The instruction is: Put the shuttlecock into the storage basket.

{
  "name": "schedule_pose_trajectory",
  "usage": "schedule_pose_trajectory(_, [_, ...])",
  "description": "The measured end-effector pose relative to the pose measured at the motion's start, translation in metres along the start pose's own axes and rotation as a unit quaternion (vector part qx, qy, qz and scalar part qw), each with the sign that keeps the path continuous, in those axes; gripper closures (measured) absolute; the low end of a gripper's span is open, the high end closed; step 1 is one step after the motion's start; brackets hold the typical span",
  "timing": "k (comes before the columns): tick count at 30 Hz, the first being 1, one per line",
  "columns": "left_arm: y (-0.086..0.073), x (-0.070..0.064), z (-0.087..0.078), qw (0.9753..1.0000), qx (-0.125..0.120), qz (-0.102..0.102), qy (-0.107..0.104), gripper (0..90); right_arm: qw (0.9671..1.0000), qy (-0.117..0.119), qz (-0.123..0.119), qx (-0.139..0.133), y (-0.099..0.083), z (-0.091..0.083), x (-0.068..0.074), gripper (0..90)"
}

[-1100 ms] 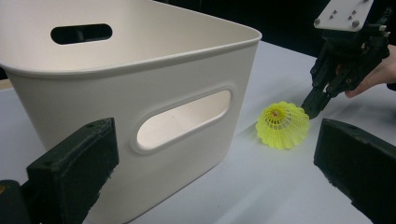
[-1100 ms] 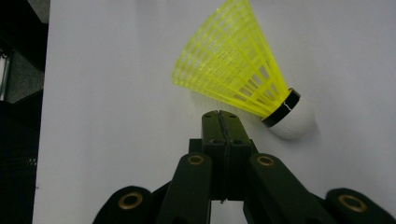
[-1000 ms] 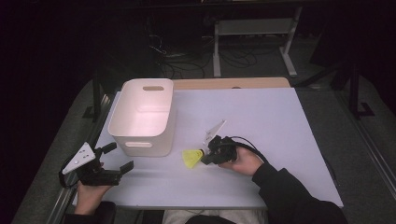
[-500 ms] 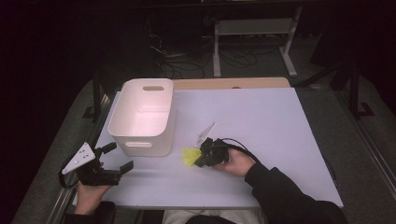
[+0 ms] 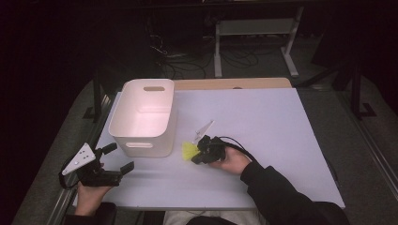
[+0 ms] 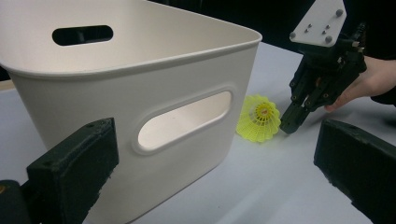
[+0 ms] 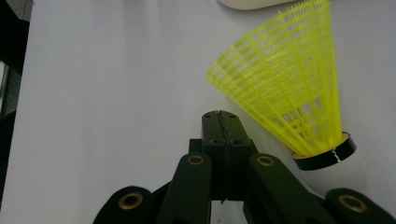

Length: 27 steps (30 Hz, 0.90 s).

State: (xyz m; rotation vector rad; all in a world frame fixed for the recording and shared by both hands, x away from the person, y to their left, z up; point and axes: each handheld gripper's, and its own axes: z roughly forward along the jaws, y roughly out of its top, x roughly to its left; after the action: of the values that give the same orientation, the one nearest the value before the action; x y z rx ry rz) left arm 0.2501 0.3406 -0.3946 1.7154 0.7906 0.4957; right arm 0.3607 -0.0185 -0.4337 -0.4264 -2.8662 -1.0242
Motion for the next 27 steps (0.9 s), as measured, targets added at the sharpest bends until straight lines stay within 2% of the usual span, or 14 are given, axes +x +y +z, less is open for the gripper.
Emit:
schedule_pose_trajectory(10, [0.0, 0.0, 0.0, 1.0, 0.0, 0.0, 0.0, 0.0, 0.9998, -0.01, 0.012, -0.009, 0.003, 0.002, -0.008, 88.6])
schedule_pose_trajectory(27, [0.0, 0.0, 0.0, 1.0, 0.001, 0.001, -0.001, 0.0, 0.999, -0.01, 0.037, -0.021, 0.01, 0.003, -0.028, 88.5])
